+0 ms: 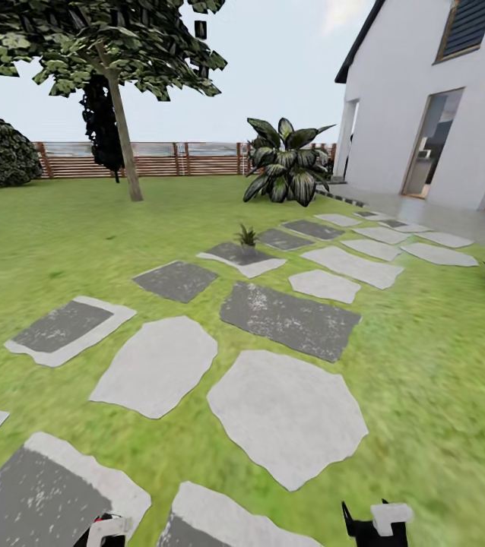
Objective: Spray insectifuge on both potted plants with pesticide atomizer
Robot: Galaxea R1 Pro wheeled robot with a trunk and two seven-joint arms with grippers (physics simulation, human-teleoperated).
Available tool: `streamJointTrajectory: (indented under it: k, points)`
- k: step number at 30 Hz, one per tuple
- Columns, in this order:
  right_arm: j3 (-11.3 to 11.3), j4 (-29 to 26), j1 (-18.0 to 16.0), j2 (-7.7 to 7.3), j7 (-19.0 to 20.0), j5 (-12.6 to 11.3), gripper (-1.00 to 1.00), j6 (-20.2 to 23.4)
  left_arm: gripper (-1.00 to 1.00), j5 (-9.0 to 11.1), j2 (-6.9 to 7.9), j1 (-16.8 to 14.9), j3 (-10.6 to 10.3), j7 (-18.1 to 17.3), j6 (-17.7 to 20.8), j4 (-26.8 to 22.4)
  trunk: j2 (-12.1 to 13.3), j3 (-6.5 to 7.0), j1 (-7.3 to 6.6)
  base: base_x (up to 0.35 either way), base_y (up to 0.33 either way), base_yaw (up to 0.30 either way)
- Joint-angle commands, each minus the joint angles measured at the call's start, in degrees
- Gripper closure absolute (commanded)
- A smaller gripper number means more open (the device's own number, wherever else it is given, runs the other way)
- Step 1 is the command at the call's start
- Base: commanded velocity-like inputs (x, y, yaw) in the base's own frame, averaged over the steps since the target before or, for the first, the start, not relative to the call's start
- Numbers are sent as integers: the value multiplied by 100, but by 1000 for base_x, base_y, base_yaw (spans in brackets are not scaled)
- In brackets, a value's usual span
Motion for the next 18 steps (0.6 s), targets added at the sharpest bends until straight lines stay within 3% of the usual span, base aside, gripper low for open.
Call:
streamJointTrajectory:
  k: [1,18]
  points:
    - [-4,4,-3,-1,-3,23,-100,-16,100,10,-1,-3,16,-8,-19,4,-2,-5,2,339,0,0]
    - [-4,13,-3,-1,-3,23,-100,-16,100,10,-1,-3,17,-7,-21,4,-2,-5,2,339,0,0]
